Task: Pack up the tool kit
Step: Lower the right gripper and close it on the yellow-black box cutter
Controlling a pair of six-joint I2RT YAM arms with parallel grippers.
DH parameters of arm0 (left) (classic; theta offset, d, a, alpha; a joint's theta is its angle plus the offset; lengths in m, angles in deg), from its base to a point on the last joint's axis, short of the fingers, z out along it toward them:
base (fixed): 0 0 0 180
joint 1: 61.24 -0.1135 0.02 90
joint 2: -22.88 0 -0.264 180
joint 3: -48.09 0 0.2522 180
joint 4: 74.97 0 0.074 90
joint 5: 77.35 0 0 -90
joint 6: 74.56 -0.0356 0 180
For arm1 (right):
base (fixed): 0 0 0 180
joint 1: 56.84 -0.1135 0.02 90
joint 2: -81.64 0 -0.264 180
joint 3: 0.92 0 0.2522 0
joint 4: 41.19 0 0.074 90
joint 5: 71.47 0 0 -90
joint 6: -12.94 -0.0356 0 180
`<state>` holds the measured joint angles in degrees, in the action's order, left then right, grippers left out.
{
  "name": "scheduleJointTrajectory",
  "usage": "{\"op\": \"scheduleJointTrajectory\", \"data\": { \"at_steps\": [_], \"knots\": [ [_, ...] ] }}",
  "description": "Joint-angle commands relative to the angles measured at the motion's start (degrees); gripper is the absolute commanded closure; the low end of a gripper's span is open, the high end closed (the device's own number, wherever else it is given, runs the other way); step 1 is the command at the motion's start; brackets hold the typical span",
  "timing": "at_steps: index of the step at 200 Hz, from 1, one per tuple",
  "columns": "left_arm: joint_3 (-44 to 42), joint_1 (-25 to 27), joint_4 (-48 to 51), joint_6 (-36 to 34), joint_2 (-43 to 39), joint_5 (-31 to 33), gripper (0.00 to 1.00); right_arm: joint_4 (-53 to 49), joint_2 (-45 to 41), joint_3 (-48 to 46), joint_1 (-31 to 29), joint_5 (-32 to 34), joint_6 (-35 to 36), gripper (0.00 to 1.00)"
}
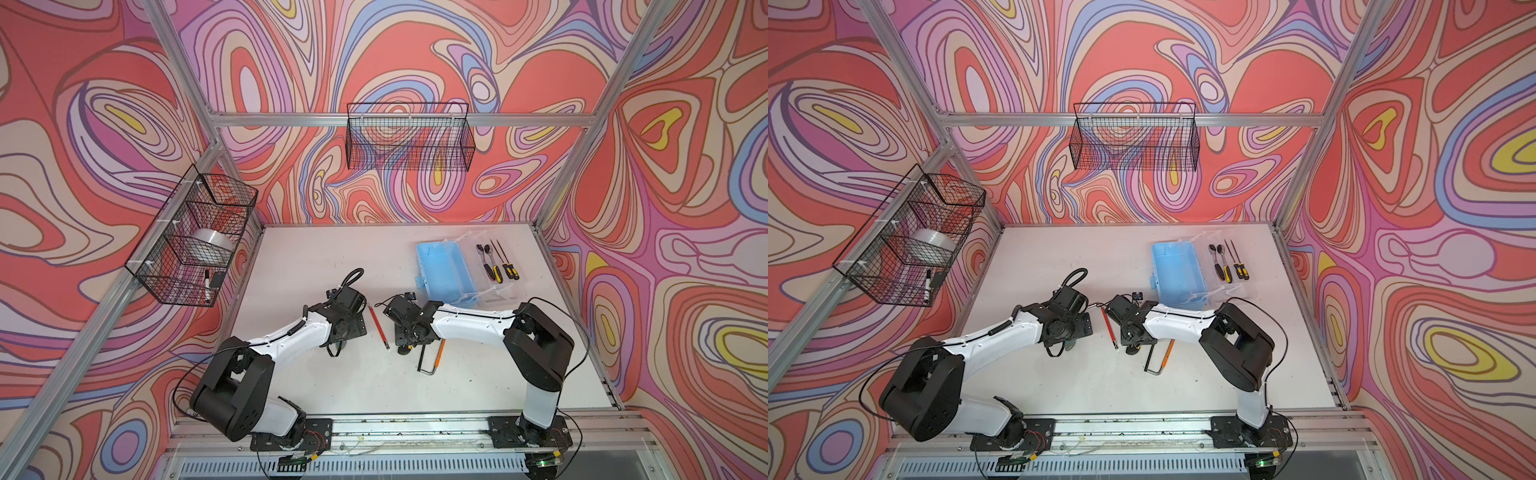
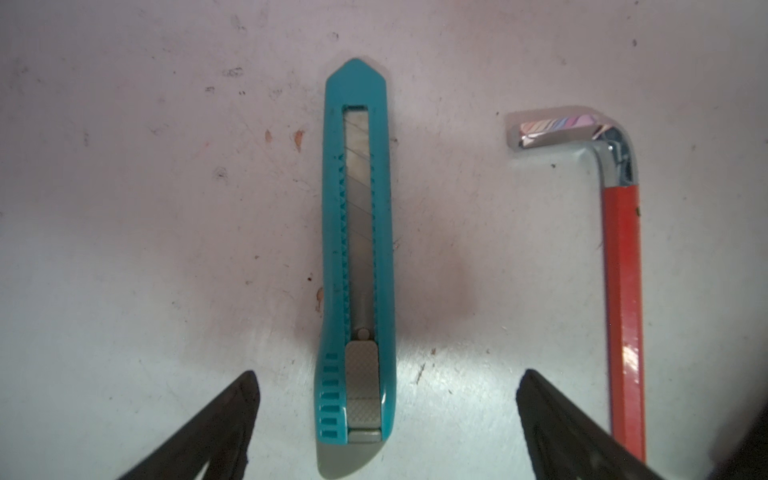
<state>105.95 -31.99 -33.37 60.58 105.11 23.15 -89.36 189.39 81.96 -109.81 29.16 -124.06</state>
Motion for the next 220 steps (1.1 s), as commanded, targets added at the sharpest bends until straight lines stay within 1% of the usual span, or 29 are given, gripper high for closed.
{"op": "scheduleJointTrajectory", "data": {
  "at_steps": [1, 40, 56, 80, 111, 159, 175, 220],
  "knots": [
    [-0.59, -0.20, 0.03, -0.23, 0.47, 0.51, 0.03, 0.36, 1.34, 0.37, -0.19, -0.10, -0.38, 0.39],
    [-0.66, -0.23, -0.08, -0.32, 0.82, 0.21, 0.03, 0.71, 2.77, 0.35, 0.24, -0.37, 0.63, 0.44],
    [-0.76, -0.25, -0.13, -0.21, 0.91, 0.21, 0.03, 0.73, 3.00, 0.22, 0.37, -0.46, 1.18, 0.47],
    [-0.85, -0.20, -0.35, -0.28, 0.86, 0.06, 0.03, 0.66, 3.22, 0.27, 0.39, -0.57, 2.35, 0.57],
    [-0.77, -0.25, -0.41, -0.32, 0.82, 0.04, 0.03, 0.40, 3.28, -0.17, 0.36, -0.75, 3.13, 0.66],
    [-0.77, -0.25, -0.55, -0.14, 0.73, 0.11, 0.03, 1.08, 2.22, -1.01, 0.37, -0.79, 4.64, 0.83],
    [-0.68, -0.23, -0.55, -0.14, 0.64, 0.11, 0.03, 1.52, 1.72, -0.83, 0.39, -0.79, 4.99, 0.86],
    [-0.68, -0.25, -0.33, -0.11, 0.47, 0.20, 0.03, 1.31, -1.49, 0.39, 0.33, 0.48, 5.89, 0.89]
  ]
}}
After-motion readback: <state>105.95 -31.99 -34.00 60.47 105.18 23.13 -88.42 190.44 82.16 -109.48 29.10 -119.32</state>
